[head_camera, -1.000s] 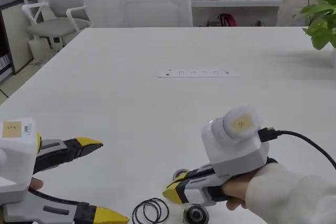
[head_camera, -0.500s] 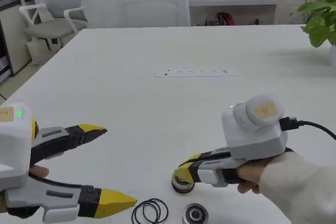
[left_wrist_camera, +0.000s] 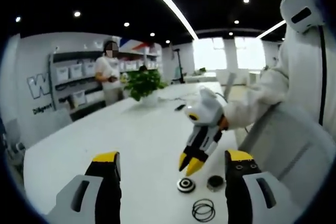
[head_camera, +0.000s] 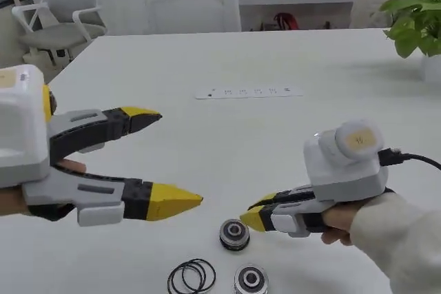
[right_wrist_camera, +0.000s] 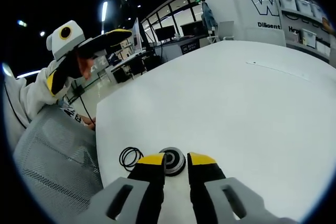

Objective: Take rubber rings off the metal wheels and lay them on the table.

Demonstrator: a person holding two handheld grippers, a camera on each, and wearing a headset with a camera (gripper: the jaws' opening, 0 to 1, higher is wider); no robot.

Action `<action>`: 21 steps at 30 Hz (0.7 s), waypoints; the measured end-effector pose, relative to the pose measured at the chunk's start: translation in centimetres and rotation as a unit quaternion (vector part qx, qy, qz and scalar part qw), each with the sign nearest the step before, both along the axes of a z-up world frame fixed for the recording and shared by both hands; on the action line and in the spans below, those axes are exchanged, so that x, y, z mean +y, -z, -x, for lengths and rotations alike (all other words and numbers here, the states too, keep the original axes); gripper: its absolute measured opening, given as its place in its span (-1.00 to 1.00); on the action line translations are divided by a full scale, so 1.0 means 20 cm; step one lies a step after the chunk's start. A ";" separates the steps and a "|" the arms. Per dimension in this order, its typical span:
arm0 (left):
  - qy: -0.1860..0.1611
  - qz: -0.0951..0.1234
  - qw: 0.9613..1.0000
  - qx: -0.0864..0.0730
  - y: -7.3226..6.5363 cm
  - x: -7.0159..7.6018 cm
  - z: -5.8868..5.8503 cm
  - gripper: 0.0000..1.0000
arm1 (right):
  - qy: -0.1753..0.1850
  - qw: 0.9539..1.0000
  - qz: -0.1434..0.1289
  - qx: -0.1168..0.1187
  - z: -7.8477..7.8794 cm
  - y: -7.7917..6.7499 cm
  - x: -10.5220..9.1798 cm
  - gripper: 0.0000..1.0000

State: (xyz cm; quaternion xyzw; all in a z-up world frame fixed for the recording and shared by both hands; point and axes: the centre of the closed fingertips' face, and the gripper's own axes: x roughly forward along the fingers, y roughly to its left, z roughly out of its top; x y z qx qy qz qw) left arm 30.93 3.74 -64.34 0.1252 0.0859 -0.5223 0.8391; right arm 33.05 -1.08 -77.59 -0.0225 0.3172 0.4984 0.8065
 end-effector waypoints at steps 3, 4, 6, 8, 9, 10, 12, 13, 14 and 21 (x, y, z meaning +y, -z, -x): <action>0.012 -0.015 1.000 -0.003 0.03 -0.05 -0.02 0.56 | -0.012 1.000 0.012 -0.004 0.02 0.02 -0.01 -0.67; 0.016 -0.017 1.000 0.002 0.05 -0.07 -0.03 0.54 | -0.016 1.000 0.016 -0.006 0.02 0.03 -0.01 -0.66; 0.020 -0.022 1.000 0.006 0.08 -0.11 -0.05 0.53 | -0.020 1.000 0.021 -0.005 0.03 0.04 -0.01 -0.64; 0.025 -0.024 0.999 0.008 0.11 -0.14 -0.06 0.52 | -0.023 0.999 0.025 -0.004 0.03 0.05 -0.02 -0.61; 0.028 -0.027 0.999 0.009 0.13 -0.16 -0.06 0.51 | -0.025 0.999 0.027 -0.003 0.04 0.06 -0.02 -0.60; 0.032 -0.031 0.999 0.010 0.14 -0.17 -0.06 0.49 | -0.027 0.999 0.029 -0.003 0.04 0.06 -0.02 -0.59; 0.037 -0.043 0.998 0.013 0.19 -0.19 -0.06 0.45 | -0.031 0.999 0.034 -0.003 0.05 0.08 -0.02 -0.59; 0.039 -0.050 0.998 0.015 0.22 -0.21 -0.06 0.43 | -0.033 0.999 0.037 -0.002 0.05 0.09 -0.02 -0.59; 0.042 -0.055 0.997 0.016 0.24 -0.21 -0.05 0.39 | -0.034 0.999 0.038 -0.001 0.06 0.09 -0.02 -0.59; 0.039 -0.086 0.995 0.022 0.39 -0.22 -0.06 0.25 | -0.043 0.998 0.047 0.001 0.07 0.11 -0.02 -0.58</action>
